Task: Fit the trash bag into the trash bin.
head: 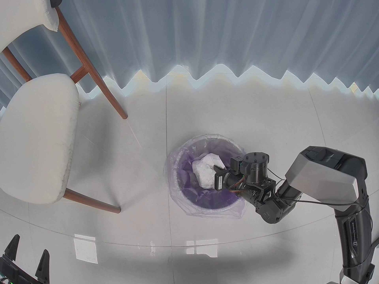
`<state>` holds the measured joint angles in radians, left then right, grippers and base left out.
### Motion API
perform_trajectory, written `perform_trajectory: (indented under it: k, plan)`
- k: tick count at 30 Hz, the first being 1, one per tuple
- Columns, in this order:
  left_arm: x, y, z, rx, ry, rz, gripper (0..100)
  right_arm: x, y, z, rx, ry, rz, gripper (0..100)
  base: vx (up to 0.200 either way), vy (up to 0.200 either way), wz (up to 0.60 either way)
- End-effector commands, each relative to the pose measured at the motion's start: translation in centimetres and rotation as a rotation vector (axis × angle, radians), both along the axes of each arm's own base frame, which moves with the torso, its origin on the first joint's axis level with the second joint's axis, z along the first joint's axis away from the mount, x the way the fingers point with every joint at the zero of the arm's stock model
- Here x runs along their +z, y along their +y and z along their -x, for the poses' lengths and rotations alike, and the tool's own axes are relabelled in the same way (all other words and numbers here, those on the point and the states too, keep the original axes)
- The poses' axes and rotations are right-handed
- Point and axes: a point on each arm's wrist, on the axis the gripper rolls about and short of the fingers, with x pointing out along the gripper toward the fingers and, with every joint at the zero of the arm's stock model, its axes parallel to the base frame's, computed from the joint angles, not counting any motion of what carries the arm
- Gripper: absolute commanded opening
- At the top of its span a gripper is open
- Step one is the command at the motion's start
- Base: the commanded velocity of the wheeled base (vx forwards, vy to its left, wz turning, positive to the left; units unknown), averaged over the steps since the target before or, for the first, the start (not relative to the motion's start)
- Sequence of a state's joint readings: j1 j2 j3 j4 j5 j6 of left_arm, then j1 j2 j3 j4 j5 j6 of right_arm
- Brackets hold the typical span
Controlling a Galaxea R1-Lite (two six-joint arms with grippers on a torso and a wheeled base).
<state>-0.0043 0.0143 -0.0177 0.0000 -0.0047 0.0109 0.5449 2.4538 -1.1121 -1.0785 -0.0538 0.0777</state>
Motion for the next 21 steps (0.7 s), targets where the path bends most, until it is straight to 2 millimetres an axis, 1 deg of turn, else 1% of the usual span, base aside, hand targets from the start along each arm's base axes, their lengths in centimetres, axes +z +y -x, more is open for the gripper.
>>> perform_trajectory:
  k: [1, 2, 3, 15, 18, 21]
  plan:
    - [-0.5, 0.0, 0.0, 0.0, 0.005, 0.0, 100, -0.1, 0.1, 0.1, 0.004, 0.003, 0.001, 0, 0.0, 0.0, 0.0]
    - [-0.5, 0.0, 0.0, 0.0, 0.005, 0.0, 100, -0.1, 0.1, 0.1, 0.004, 0.003, 0.001, 0, 0.0, 0.0, 0.0]
    - [-0.5, 0.0, 0.0, 0.0, 0.005, 0.0, 100, -0.1, 0.2, 0.2, 0.006, 0.003, 0.001, 100, 0.0, 0.0, 0.0]
    - [-0.5, 0.0, 0.0, 0.0, 0.005, 0.0, 100, 0.5, 0.2, 0.3, -0.043, 0.01, -0.041, 100, 0.0, 0.0, 0.0]
    - [-0.5, 0.0, 0.0, 0.0, 0.005, 0.0, 100, 1.1, 0.2, 0.4, -0.046, 0.001, -0.046, 100, 0.0, 0.0, 0.0]
    - [-0.5, 0.0, 0.0, 0.0, 0.005, 0.0, 100, 2.4, 0.4, 0.9, -0.05, -0.017, -0.062, 100, 0.0, 0.0, 0.0]
